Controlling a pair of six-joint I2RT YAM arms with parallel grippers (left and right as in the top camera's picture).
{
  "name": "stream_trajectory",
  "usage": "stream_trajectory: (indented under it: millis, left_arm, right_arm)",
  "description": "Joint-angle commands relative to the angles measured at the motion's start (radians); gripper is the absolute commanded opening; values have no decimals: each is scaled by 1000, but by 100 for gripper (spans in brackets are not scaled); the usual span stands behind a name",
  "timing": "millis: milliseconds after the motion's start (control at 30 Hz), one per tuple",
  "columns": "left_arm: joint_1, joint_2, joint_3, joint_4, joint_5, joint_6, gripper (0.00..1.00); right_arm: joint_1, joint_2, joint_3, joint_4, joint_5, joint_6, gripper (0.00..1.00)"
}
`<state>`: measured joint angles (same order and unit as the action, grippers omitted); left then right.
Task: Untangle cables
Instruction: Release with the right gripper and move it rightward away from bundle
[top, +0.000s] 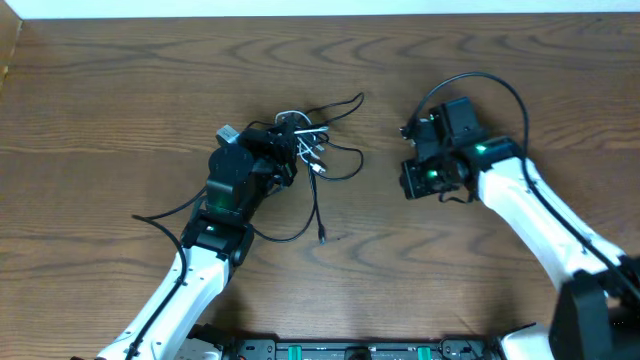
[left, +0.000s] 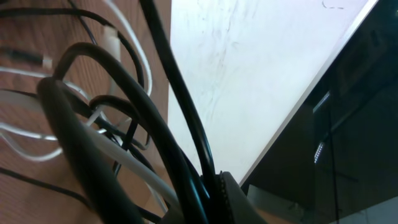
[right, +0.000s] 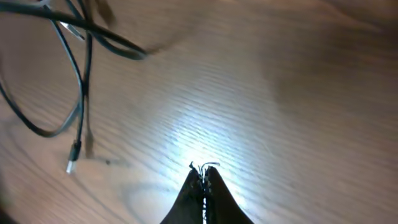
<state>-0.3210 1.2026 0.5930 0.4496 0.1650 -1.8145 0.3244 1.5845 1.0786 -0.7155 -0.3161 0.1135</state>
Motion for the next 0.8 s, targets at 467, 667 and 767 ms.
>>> stream_trajectory:
  millis: [467,667,767]
  left_arm:
    - [4,-8,11,3,-16,19,8]
    - [4,-8,11,4,-16,22,8]
    - [4,-8,11,4,-16,22,8]
  right_arm:
    - [-1,-101,3,-36,-156,4,1]
    - [-1,-101,3,-37,-192,92,1]
    - [-1,-101,3,-39,-204,111,1]
